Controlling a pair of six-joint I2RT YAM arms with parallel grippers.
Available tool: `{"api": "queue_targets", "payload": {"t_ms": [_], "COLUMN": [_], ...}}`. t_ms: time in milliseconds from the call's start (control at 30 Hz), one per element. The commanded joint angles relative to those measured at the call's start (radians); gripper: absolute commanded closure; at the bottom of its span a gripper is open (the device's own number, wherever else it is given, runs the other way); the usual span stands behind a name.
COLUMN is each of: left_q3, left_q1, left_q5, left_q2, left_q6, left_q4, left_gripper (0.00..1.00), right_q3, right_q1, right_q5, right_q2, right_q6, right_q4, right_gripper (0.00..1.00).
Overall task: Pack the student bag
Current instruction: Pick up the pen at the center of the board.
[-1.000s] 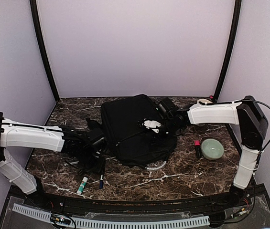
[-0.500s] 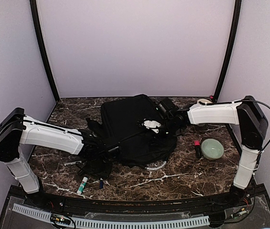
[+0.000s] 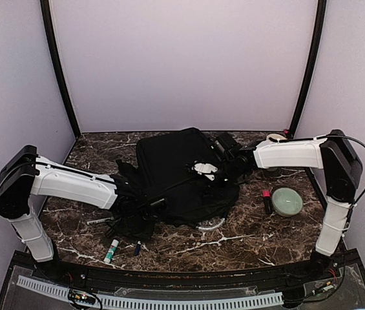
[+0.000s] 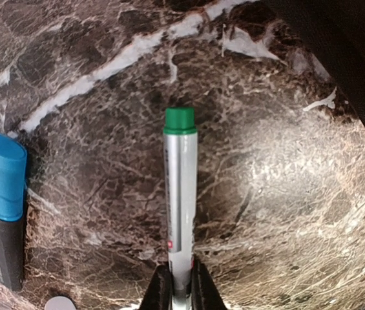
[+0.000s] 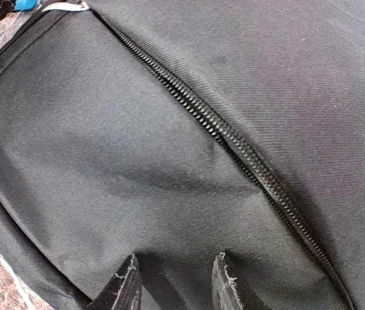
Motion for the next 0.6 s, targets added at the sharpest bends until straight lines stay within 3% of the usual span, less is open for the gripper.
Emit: {"api": "queue_targets", "payload": {"t_ms": [0,200,367,567], "left_q3": [-0.014,-0.043,-0.079,-0.098], "left_q1": [-0.007,-0.013,-0.014,-0.019], "left_q5": [-0.004,-0.001,0.015,0.010], "left_q2": [-0.040,-0.120,-0.208,-0.288], "left_q6": [0.000,0.005,0.005,-0.016], "left_q4": [-0.043,-0.069,-0.051,0.002], "left_gripper": [0.97,0.98,1.00,1.00], "right_q3": [0.010,0.034,0.020,-0.029], "right_q1": [-0.002,-0.063,-0.083,-0.065], "right_q5": [-0.050,-0.161,-0.015,0.068], "right_q2": [-0.040,-0.144,-0.191,-0.176], "right_q6": [0.004,-0.092,-0.198,-0.270], "right_q4": [-0.045,-0.085,0.000,0.153], "right_gripper": [0.62,0.62,0.58,0.45]}}
